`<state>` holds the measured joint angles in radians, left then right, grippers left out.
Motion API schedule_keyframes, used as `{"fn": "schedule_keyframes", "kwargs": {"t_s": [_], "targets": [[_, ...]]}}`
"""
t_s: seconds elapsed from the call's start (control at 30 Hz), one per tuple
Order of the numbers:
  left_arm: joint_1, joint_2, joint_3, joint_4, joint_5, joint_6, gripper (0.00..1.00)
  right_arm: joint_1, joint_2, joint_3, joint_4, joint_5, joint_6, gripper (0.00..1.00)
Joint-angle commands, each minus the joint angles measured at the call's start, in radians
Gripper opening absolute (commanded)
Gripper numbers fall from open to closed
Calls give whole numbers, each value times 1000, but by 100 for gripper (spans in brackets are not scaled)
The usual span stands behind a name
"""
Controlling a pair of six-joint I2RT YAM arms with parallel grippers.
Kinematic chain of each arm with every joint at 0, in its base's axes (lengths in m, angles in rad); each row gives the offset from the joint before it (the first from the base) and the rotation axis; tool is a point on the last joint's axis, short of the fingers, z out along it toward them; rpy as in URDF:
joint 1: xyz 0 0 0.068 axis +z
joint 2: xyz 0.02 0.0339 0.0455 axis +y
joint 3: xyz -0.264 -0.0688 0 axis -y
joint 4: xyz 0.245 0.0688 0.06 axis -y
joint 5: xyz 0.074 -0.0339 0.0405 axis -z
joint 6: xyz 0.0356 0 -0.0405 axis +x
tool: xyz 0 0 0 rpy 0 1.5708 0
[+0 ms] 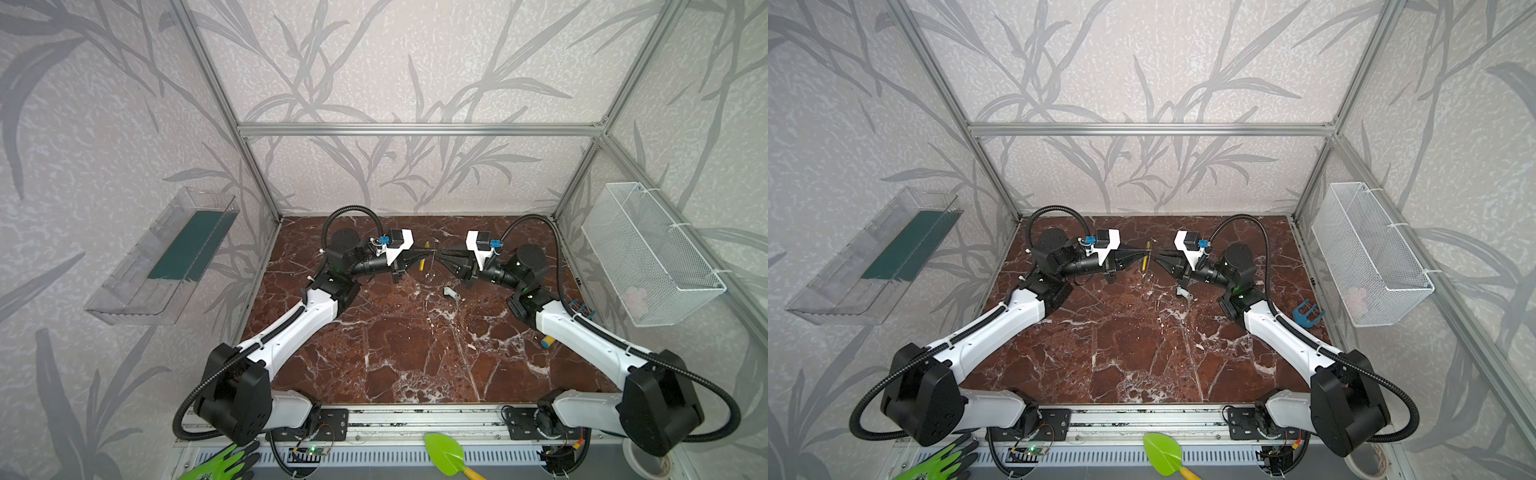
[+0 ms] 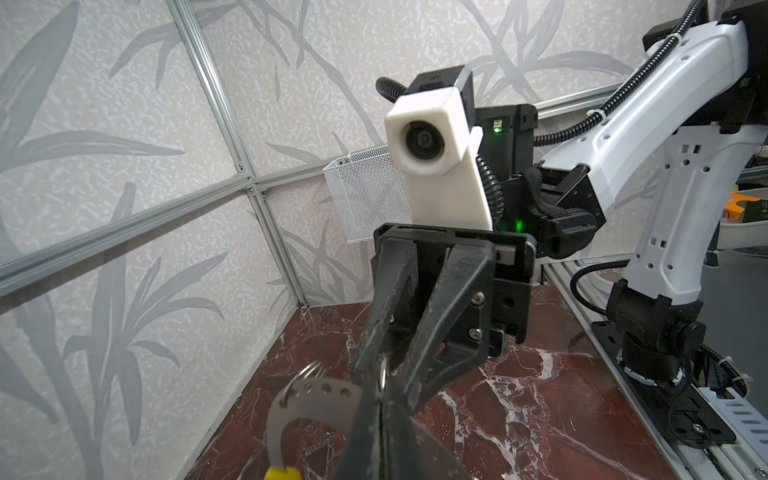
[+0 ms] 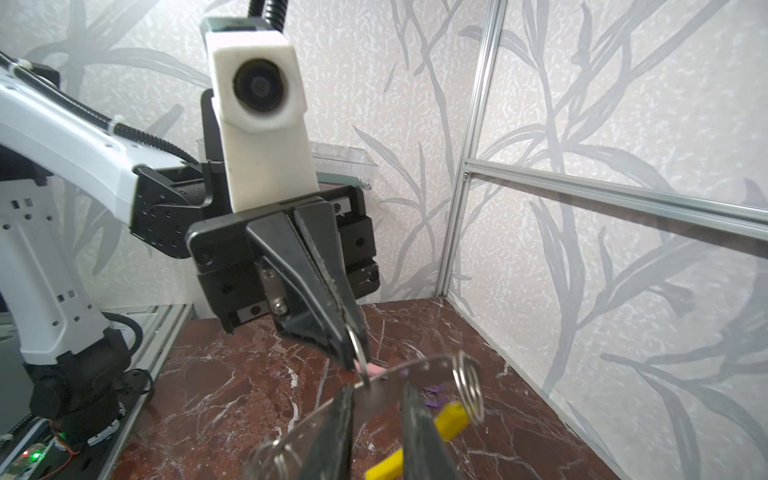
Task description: Put the keys on the keyring
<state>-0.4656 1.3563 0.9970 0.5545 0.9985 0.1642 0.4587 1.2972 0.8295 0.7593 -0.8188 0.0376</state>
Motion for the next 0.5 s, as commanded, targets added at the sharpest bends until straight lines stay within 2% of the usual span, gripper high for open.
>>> {"fn": "schedule_keyframes", "kwargs": {"t_s": [0.0,0.3,0.47], "targets": [[-3,4,-6,35,26,0,0,1,6,22,96,-57,50,22],[-2,-4,1,35,37,2,0,2,17,18,106,-79,65,15],[-3,-12,-1,36,44,3,0,1,20,10,110,-73,68,16]]}}
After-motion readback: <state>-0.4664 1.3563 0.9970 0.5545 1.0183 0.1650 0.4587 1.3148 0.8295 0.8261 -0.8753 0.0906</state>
